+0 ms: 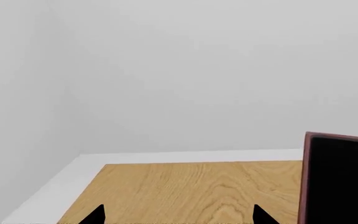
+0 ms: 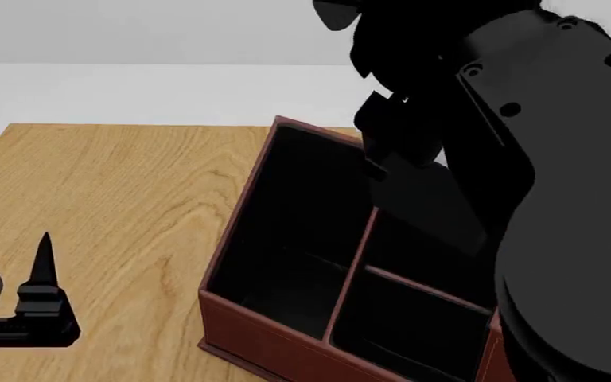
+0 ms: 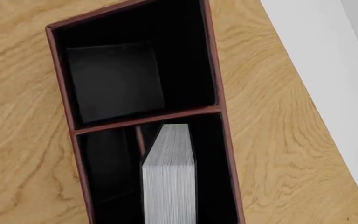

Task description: Pick up the book and place it in the front compartment of the caddy.

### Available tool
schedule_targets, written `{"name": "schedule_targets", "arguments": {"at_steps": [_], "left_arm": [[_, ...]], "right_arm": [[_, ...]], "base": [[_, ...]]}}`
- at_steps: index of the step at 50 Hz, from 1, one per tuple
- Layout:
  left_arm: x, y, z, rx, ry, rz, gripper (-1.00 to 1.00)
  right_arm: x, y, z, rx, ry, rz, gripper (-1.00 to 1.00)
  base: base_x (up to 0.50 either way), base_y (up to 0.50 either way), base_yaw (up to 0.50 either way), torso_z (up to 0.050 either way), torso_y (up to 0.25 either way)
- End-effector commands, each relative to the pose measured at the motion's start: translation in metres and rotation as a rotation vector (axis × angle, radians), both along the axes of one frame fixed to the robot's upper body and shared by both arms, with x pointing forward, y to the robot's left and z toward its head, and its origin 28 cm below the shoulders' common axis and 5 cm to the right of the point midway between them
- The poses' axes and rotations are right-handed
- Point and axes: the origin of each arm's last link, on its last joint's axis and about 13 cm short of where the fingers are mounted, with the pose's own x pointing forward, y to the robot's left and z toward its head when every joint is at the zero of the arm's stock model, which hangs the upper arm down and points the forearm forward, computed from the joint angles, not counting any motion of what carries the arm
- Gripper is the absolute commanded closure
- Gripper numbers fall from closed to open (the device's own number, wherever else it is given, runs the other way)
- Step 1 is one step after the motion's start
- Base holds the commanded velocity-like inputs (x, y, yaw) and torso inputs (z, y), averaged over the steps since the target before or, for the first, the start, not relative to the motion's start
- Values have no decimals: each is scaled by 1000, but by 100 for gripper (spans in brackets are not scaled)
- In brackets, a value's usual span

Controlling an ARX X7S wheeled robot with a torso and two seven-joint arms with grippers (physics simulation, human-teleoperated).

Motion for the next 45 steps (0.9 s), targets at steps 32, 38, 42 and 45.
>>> {"name": "schedule_targets", "arguments": {"at_steps": [32, 38, 42, 45], "left_arm": [[-1, 3, -1, -17, -21, 4, -100], [-1, 4, -2, -16, -20, 8, -100], [-1, 4, -4, -15, -19, 10, -100], [-1, 5, -4, -14, -20, 11, -100]], "right_arm": [[12, -7, -34, -97, 48, -31, 100], [14, -9, -39, -100, 34, -29, 100], [15, -8, -42, -104, 33, -26, 100], [15, -8, -44, -106, 26, -22, 100]], "base": [[0, 0, 0, 0, 1], [0, 0, 0, 2, 2], [0, 0, 0, 0, 0], [0, 0, -1, 0, 0]]}}
